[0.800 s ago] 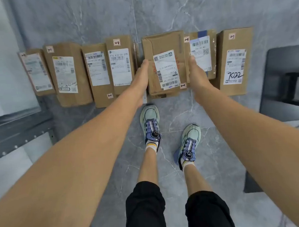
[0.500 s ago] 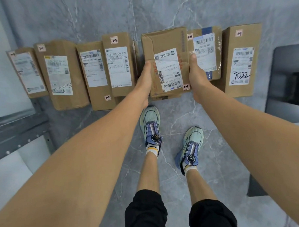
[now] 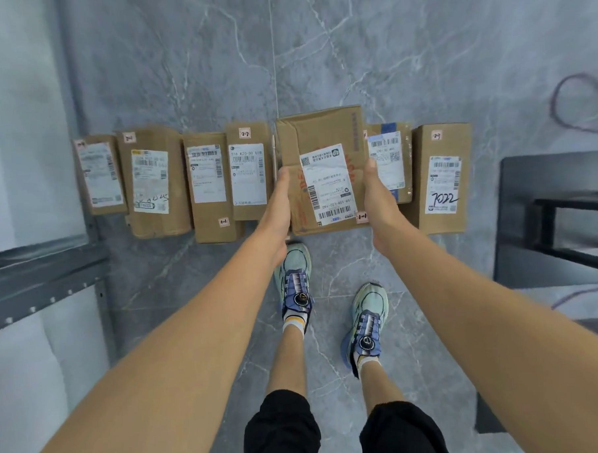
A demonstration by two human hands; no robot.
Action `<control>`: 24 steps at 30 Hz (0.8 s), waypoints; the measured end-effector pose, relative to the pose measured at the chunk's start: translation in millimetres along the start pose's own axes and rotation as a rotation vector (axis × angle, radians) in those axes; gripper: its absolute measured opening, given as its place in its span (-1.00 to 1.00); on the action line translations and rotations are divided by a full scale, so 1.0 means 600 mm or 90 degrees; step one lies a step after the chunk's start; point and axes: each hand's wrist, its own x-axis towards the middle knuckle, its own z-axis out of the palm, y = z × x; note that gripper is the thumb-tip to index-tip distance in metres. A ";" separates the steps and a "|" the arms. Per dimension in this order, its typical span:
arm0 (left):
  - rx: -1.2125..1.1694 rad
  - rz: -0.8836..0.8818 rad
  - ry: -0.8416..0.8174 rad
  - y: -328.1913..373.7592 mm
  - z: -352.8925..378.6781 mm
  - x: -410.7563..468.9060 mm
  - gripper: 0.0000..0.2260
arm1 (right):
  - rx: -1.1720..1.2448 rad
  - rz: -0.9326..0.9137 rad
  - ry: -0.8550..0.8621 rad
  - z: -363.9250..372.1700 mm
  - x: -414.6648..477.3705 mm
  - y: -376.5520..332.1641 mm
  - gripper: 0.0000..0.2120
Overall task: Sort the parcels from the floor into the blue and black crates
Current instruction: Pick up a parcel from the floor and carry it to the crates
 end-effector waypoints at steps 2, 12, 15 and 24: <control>-0.011 0.008 -0.007 0.023 -0.004 -0.051 -0.48 | 0.000 -0.011 -0.014 -0.010 -0.045 -0.029 -0.41; -0.107 0.194 0.013 0.216 -0.023 -0.395 -0.44 | -0.087 -0.259 -0.075 -0.050 -0.369 -0.262 -0.44; -0.119 0.270 0.039 0.273 -0.029 -0.508 -0.52 | -0.124 -0.351 -0.101 -0.056 -0.459 -0.325 -0.21; -0.139 0.500 0.130 0.358 -0.051 -0.843 -0.46 | -0.128 -0.578 -0.189 -0.065 -0.756 -0.456 -0.40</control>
